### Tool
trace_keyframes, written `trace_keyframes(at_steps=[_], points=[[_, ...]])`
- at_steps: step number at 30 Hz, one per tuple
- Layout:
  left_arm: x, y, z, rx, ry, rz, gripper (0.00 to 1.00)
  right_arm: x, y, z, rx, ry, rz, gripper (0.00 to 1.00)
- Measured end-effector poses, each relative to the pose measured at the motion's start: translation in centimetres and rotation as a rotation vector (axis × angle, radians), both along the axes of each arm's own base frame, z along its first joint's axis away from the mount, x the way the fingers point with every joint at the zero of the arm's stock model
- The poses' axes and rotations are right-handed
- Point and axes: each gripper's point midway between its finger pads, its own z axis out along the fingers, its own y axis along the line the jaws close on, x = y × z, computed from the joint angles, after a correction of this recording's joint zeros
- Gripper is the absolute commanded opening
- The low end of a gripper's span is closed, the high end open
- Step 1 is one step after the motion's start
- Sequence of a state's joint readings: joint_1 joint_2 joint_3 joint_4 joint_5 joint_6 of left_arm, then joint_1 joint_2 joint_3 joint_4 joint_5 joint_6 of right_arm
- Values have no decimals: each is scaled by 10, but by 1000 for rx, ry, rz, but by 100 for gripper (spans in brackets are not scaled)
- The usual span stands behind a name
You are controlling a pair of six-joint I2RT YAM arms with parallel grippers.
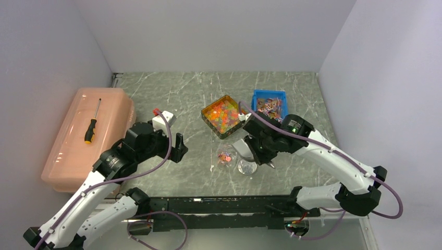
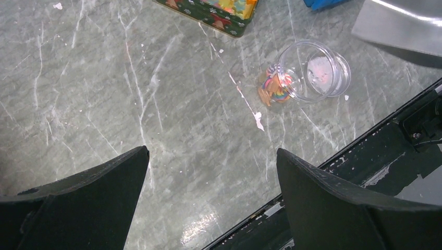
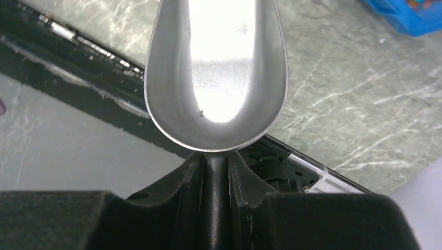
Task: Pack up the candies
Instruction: Scoop the fake candies from the storage box.
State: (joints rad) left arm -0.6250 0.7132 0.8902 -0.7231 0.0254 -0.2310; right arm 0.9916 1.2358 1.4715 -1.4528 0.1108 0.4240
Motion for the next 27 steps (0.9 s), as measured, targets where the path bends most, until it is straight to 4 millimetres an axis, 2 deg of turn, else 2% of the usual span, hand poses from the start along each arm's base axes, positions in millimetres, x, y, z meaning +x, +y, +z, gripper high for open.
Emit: trace_keyframes(at_steps=[4, 14, 27], points=[[1, 0, -1, 3, 2, 2, 99, 15, -12, -1, -31, -46, -98, 0], [3, -1, -5, 16, 19, 5, 99, 41, -64, -4, -79, -126, -349, 0], [4, -1, -8, 24, 29, 7, 99, 72, -99, -24, -119, -145, -536, 0]])
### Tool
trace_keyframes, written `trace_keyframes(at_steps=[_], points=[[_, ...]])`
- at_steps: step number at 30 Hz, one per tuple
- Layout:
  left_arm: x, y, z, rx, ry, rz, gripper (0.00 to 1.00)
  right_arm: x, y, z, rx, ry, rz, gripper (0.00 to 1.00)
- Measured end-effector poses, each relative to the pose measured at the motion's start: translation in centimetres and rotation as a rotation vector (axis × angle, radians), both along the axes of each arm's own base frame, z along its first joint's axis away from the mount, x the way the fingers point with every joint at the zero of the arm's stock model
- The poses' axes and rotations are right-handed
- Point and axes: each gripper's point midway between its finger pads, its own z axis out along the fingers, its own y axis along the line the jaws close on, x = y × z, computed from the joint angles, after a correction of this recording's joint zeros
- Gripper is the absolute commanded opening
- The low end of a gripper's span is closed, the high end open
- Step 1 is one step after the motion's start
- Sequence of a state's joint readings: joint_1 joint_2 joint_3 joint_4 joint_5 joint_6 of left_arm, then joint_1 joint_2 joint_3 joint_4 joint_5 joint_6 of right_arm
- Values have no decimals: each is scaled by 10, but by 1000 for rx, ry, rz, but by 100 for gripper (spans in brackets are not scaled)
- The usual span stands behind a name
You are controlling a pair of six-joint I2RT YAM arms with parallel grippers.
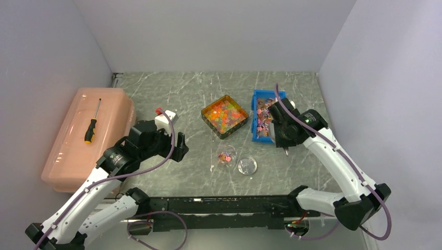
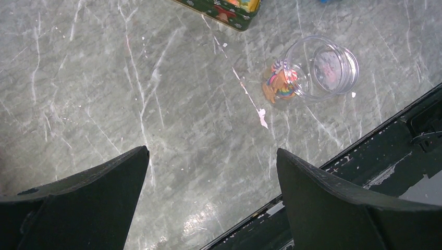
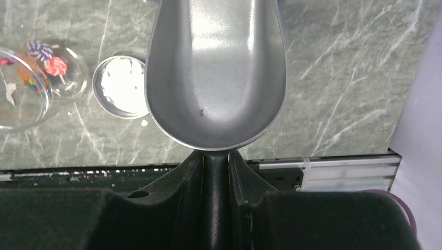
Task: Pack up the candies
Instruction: Scoop the fake candies from the storage box.
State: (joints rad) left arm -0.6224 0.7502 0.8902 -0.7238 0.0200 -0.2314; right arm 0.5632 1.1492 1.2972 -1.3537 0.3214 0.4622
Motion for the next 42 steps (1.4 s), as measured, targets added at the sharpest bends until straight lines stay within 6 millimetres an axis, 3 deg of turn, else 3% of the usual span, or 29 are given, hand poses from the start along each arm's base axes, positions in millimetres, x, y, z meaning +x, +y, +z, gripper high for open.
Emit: trace_keyframes(at_steps=[16, 29, 42], points=[[0, 0, -1, 2, 2, 0, 99, 34, -1, -51, 38, 67, -13, 0], [0, 0, -1, 3, 3, 1, 100, 61, 9, -73, 71, 88, 32, 0], [0, 1, -1, 3, 2, 1, 99, 70, 3, -86, 58, 118, 4, 0]])
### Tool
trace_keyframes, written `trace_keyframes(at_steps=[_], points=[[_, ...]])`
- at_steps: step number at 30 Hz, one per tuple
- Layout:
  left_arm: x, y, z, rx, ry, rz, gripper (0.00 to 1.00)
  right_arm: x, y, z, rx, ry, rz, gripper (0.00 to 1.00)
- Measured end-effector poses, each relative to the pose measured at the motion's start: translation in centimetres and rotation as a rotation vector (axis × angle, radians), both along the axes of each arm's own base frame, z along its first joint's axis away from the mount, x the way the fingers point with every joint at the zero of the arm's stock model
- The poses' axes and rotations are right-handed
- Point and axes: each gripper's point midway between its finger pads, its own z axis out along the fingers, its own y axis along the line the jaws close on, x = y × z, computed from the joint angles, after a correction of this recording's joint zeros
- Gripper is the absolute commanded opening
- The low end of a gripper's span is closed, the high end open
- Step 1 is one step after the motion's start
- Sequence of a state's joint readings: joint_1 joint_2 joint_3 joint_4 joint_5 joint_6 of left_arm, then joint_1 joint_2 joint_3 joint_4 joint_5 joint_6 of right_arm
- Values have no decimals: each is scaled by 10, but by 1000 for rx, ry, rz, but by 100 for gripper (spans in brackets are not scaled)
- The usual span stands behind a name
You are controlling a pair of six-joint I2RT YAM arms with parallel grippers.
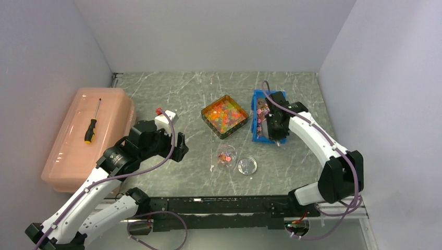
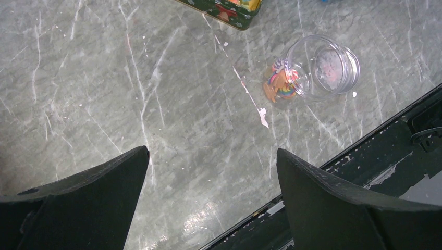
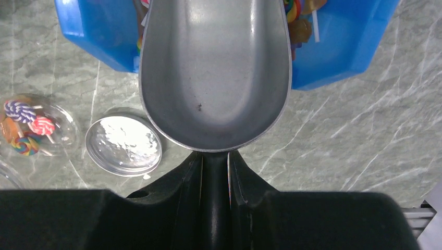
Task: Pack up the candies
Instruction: Scoop the fake candies from the storage box.
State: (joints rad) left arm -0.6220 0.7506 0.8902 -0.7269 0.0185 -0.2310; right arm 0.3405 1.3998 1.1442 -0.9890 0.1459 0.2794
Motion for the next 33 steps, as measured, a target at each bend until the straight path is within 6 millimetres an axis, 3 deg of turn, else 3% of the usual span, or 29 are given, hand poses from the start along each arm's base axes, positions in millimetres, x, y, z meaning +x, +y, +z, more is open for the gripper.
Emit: trace_keyframes(at_steps=[11, 21, 33], points=[[0, 1, 2, -4, -7, 2, 99, 26, 3, -10, 0, -7, -34, 0], [-1, 1, 4, -9, -13, 2, 99, 32, 2, -21, -11, -7, -69, 0], [-1, 2, 4, -9, -13, 4, 99, 55, -3, -32, -37, -112, -96, 0]])
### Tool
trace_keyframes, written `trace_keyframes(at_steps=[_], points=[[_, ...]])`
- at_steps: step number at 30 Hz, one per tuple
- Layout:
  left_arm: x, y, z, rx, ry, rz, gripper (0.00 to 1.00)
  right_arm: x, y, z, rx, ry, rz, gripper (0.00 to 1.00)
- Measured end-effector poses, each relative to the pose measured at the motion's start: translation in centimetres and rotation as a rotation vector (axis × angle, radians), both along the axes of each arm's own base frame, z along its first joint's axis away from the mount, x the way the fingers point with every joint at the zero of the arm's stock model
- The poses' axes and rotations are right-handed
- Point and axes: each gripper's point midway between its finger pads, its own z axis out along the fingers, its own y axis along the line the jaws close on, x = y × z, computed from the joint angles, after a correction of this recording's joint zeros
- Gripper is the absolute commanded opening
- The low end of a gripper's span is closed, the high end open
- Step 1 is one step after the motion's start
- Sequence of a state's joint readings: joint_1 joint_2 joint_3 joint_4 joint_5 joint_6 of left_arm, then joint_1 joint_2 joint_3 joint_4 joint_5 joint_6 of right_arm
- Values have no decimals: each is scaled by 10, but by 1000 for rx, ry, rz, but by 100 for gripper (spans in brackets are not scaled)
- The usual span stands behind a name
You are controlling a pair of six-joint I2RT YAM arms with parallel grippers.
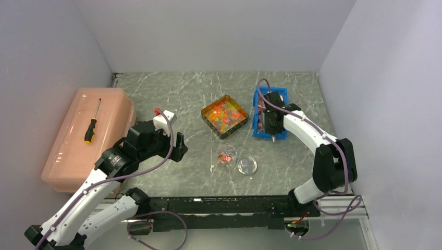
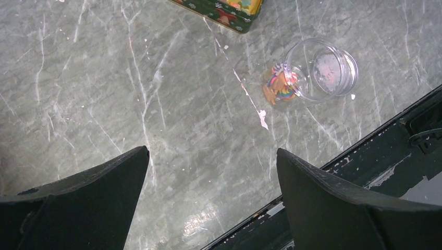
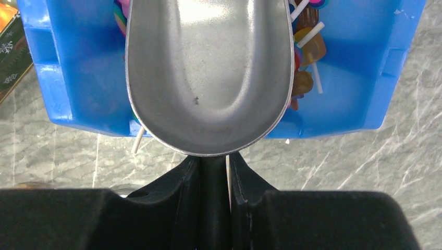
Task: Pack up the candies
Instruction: Scoop the fake candies from the storage box.
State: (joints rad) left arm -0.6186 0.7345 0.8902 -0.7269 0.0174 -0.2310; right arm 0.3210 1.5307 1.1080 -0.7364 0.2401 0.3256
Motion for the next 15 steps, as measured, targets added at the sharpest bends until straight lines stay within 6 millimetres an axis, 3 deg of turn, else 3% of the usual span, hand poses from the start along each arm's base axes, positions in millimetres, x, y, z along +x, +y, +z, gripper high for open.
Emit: trace_keyframes(at_steps=[15], points=[[1, 1, 0, 1, 1, 8, 99, 12, -6, -17, -19, -108, -13, 0]])
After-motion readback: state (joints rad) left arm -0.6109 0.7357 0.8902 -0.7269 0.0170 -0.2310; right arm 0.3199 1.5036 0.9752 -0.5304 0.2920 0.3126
